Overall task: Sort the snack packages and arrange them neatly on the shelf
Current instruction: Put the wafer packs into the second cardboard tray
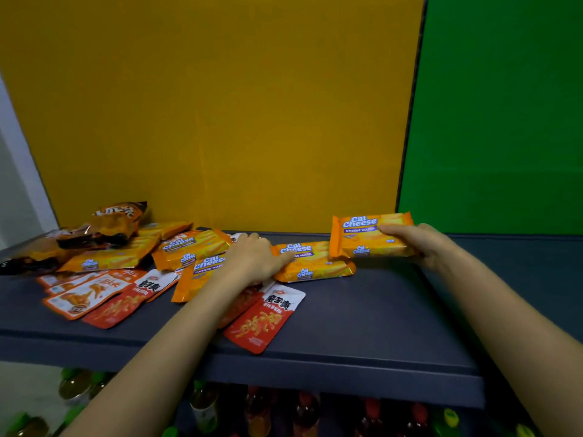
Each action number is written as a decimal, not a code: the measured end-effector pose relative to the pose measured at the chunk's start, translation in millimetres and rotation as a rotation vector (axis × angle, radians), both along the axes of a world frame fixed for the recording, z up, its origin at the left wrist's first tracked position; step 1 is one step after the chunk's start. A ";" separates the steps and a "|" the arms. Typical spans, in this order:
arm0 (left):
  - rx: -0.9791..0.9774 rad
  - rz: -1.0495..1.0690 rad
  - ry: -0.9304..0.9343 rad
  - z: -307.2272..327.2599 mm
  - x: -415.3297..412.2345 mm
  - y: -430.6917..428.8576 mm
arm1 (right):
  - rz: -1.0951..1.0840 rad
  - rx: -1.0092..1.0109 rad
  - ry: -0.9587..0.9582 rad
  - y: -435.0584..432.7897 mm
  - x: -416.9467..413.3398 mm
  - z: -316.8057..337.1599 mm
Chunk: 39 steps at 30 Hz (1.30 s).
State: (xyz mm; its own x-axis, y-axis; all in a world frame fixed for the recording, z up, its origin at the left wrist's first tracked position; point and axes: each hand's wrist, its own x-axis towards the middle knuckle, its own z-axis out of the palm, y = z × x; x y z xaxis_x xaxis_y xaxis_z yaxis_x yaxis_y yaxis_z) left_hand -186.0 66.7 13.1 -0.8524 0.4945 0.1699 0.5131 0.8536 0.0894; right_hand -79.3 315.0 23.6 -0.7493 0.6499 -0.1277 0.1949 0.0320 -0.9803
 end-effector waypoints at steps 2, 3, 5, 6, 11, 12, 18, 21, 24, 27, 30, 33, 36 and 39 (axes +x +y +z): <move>-0.036 0.010 -0.023 1.5 -2.7 1.4 | -0.027 -0.026 0.004 4.3 8.5 -2.5; -0.049 0.019 -0.035 2.1 -4.5 2.6 | -0.038 -0.030 0.003 4.8 11.8 -4.1; -0.059 0.038 -0.055 2.8 -7.5 5.4 | -0.063 -0.016 -0.003 6.2 15.8 -7.8; -0.058 0.043 -0.059 3.2 -8.5 6.6 | -0.079 -0.006 -0.004 7.2 16.9 -9.3; -0.012 0.045 -0.131 3.7 -13.8 15.8 | -0.111 0.041 -0.009 9.3 23.7 -11.1; 0.011 0.043 -0.154 3.7 -13.9 18.1 | -0.111 0.047 -0.010 8.5 25.1 -11.4; 0.258 0.003 -0.379 6.5 -8.2 31.3 | -0.114 0.058 0.004 2.2 33.4 -15.2; 0.438 -0.059 -0.550 7.4 -3.4 40.3 | -0.122 0.066 -0.002 0.0 35.9 -17.1; 0.600 -0.079 -0.587 10.8 5.6 46.7 | -0.154 0.076 -0.008 -0.9 37.2 -20.1; 0.779 -0.061 -0.764 15.2 4.5 51.0 | -0.176 0.064 -0.011 -2.6 40.7 -21.7; 0.899 0.013 -0.886 15.9 2.9 50.0 | -0.187 0.055 -0.006 -6.9 46.9 -20.6; 0.953 0.022 -0.911 15.3 3.7 47.1 | -0.207 0.043 0.039 -10.5 56.1 -18.6; 1.008 -0.006 -0.917 17.2 3.7 46.4 | -0.214 0.027 0.096 -12.8 70.5 -15.8; 1.083 -0.055 -0.943 22.8 10.3 51.4 | -0.242 -0.002 0.154 -9.4 89.3 -14.0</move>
